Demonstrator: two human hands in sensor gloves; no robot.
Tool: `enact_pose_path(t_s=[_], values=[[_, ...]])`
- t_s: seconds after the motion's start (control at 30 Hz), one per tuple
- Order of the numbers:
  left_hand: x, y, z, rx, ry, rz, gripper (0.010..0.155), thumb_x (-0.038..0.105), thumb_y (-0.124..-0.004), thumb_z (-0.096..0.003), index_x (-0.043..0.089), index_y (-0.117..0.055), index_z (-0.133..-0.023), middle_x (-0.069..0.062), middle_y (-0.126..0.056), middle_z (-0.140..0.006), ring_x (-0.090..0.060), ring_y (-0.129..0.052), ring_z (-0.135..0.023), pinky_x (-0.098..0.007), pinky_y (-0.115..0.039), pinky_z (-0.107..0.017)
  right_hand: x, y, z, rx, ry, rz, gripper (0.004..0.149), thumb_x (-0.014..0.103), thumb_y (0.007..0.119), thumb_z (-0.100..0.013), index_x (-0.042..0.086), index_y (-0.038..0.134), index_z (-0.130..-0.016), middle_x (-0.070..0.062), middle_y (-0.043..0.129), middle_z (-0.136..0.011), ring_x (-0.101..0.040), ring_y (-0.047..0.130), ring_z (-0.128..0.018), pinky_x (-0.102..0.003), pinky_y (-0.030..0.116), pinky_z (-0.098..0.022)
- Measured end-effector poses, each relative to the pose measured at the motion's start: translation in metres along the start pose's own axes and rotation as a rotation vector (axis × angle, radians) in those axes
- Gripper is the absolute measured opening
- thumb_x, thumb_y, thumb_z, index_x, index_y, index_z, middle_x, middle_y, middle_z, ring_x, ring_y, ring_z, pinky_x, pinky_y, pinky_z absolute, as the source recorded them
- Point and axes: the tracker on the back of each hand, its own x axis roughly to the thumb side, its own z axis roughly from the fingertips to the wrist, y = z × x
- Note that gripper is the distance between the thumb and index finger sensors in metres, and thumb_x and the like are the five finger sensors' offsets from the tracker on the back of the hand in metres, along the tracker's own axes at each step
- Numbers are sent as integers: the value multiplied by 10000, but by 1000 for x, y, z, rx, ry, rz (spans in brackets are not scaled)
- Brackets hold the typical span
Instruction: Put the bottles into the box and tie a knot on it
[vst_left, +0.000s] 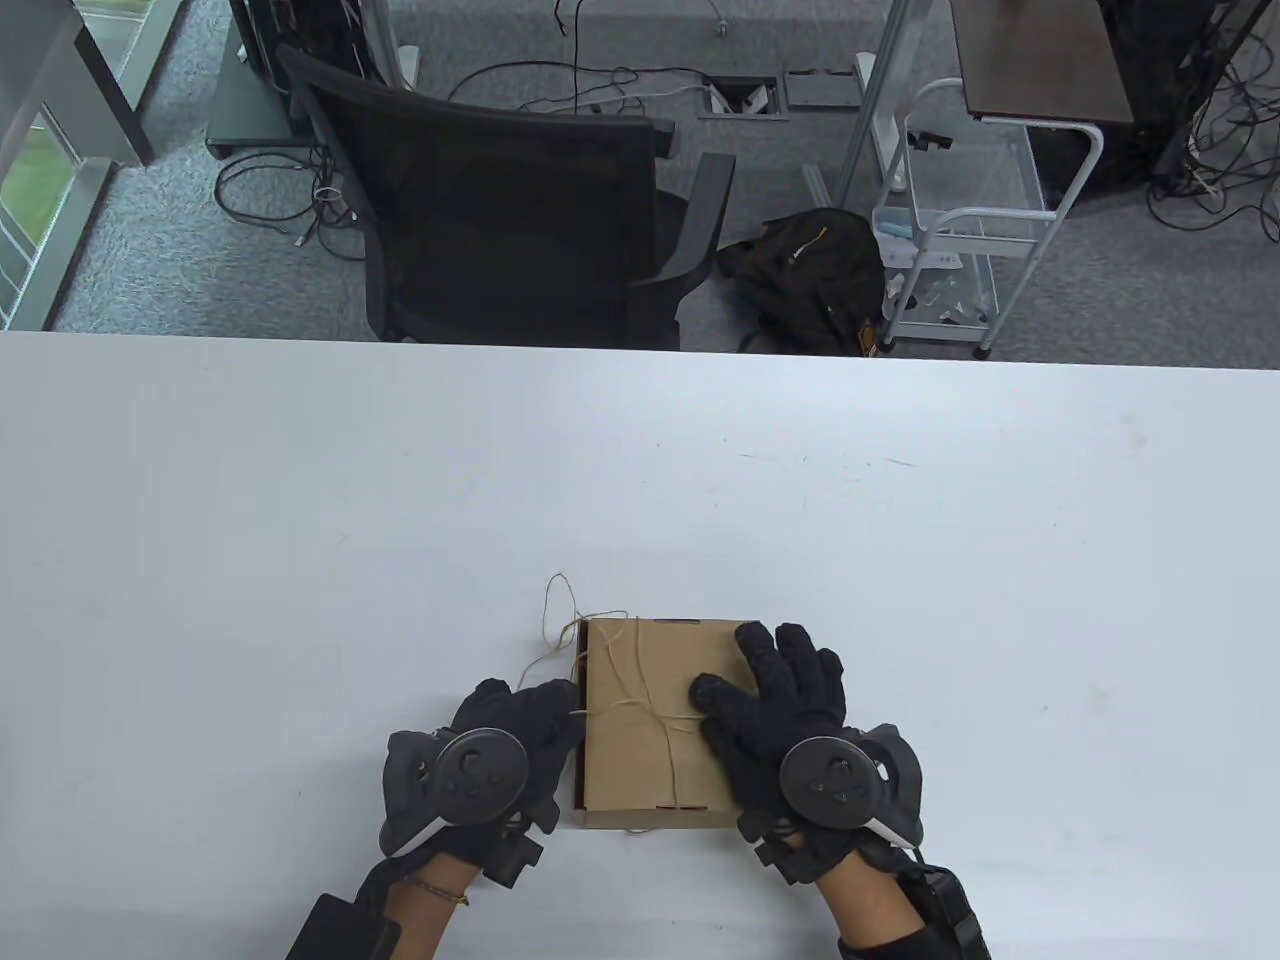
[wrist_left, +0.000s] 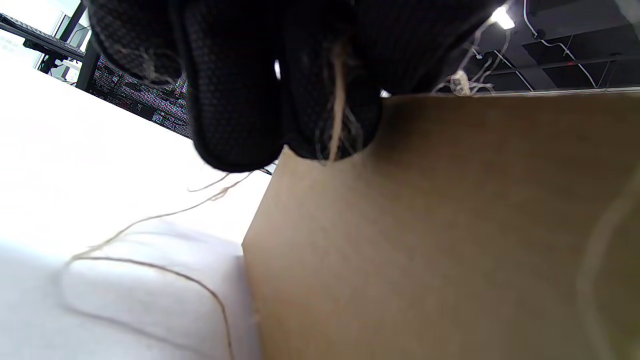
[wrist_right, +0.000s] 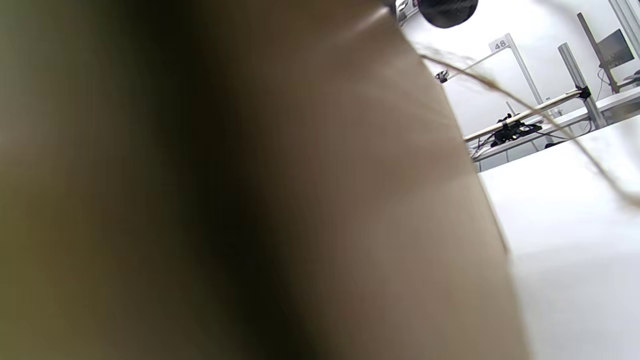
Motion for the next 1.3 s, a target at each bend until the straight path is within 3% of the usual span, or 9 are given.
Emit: enact_pose_path(t_s=[0.17,0.37,0.5,0.67,0.83,0.93,1.03,1.1,1.3], values=[[-2,1,-1,2,8,-4,466,383,-864,-485,143,-862,-883,-31,-1092,-621,-349,-1101,-624,-645,-760,-628,-9,-18,7,-111,-10,88,398,259,775,-471,132,852,-840,-232,626,-1056,-557,522,-937,-795,306,-616],[-4,3,0,14,16,-11,467,382,-867,-483,139,-865,-881,-31,-1095,-612,-348,-1104,-616,-645,-763,-624,-72,-53,28,-367,423,-162,407,215,736,-482,22,785,-836,-291,628,-1006,-573,598,-862,-767,378,-612],[-2,2,0,11,9,-12,468,385,-867,-483,141,-864,-882,-30,-1095,-611,-346,-1104,-616,-643,-765,-624,-93,-51,35,-217,636,91,470,182,721,-475,-40,714,-890,-349,496,-1032,-623,489,-869,-767,349,-610],[0,1,1,10,-3,-19,467,385,-867,-483,140,-866,-880,-29,-1095,-609,-345,-1105,-614,-642,-766,-623,-66,-43,23,-221,416,95,619,86,716,-451,67,583,-1056,-353,333,-1086,-645,341,-908,-774,303,-620],[0,0,0,6,-5,-12,469,386,-869,-483,139,-865,-882,-30,-1095,-609,-347,-1105,-613,-642,-766,-623,-25,-22,10,-20,21,-103,574,336,823,-485,120,745,-1011,-301,402,-1126,-608,348,-948,-769,301,-630],[0,0,1,6,-5,-13,468,386,-869,-483,140,-865,-882,-28,-1096,-608,-346,-1106,-611,-641,-766,-623,-19,-2,8,104,66,-129,566,313,828,-479,112,753,-1003,-309,409,-1126,-620,357,-947,-778,302,-634],[0,1,2,7,-8,-16,468,386,-870,-484,141,-864,-883,-28,-1096,-607,-346,-1106,-611,-641,-768,-621,-21,-5,8,20,78,-160,495,291,850,-472,119,831,-936,-278,559,-1095,-595,628,-881,-731,574,-607],[0,0,2,8,-9,-17,471,387,-870,-483,139,-865,-883,-30,-1095,-608,-347,-1106,-611,-642,-767,-622,-21,-12,10,-50,81,-103,374,255,880,-451,114,903,-797,-257,669,-1042,-556,698,-855,-715,619,-590],[0,0,2,6,-8,-12,471,388,-874,-484,138,-865,-883,-29,-1097,-605,-347,-1106,-611,-642,-766,-622,-27,-25,13,-50,104,56,398,248,833,-461,36,863,-796,-272,714,-994,-536,761,-809,-691,665,-565]])
